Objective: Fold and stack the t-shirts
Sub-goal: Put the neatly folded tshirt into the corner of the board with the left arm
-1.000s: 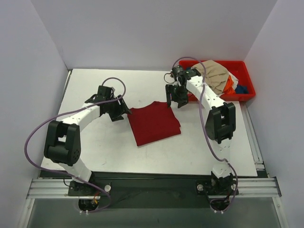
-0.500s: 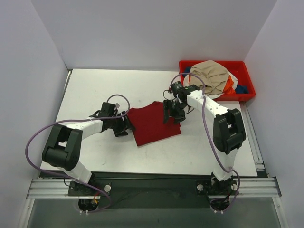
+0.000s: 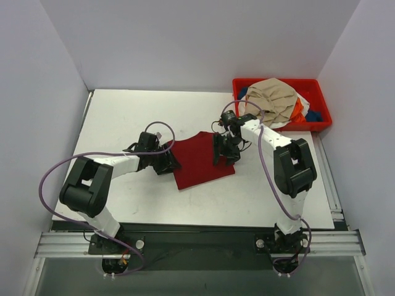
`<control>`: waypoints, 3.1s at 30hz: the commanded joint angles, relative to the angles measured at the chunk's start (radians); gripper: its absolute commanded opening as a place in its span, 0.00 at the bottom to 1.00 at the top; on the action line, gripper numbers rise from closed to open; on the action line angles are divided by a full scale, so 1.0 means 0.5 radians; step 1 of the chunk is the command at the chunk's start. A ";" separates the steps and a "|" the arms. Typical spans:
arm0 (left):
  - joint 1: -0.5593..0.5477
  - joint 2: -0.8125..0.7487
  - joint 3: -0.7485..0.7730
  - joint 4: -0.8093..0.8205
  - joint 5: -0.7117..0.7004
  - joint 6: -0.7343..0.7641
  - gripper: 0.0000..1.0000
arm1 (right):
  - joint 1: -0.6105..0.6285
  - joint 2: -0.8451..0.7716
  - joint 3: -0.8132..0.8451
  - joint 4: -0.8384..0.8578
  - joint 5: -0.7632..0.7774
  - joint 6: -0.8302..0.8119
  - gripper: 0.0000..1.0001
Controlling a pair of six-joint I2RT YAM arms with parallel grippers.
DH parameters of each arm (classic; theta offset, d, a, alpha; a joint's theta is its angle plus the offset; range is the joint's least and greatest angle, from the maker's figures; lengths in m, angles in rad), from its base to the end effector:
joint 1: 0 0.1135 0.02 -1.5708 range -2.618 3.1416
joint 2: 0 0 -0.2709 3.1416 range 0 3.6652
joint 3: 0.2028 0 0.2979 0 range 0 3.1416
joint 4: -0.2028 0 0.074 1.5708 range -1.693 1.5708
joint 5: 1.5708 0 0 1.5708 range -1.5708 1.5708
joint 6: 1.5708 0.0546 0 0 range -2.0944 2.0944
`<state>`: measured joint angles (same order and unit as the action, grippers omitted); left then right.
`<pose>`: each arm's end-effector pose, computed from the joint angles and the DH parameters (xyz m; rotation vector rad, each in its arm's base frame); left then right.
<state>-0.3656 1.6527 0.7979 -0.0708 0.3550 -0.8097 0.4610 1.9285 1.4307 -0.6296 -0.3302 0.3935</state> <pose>0.3240 -0.1444 0.1027 -0.4297 2.6268 -0.8891 0.3985 0.2177 0.1671 -0.1992 2.7892 0.6847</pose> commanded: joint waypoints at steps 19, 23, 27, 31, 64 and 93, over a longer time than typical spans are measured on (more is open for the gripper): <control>0.044 0.357 0.634 -0.757 -0.596 0.472 0.00 | 0.020 -0.188 0.041 -0.075 -0.009 0.057 0.54; 0.172 0.416 0.791 -0.855 -0.645 0.622 0.00 | 0.014 -0.246 0.059 -0.136 0.028 0.057 0.54; 0.341 0.492 0.938 -0.935 -0.688 0.763 0.00 | 0.011 -0.289 0.068 -0.177 0.056 0.057 0.54; 0.513 0.560 1.101 -1.082 -0.793 0.944 0.00 | 0.004 -0.326 0.065 -0.216 0.087 0.066 0.54; 1.280 0.809 2.242 -1.518 -1.437 1.512 0.59 | 0.020 -0.473 -0.002 -0.321 0.126 0.112 0.54; -0.453 -0.848 0.914 -1.245 -1.357 0.773 0.86 | 0.133 -1.466 -0.812 0.075 0.764 0.271 0.55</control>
<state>-0.5301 1.2842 1.2766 -0.7227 -0.3061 -0.3180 0.5186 1.2720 1.0580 -0.6113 -0.0452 0.5056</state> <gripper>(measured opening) 0.860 0.545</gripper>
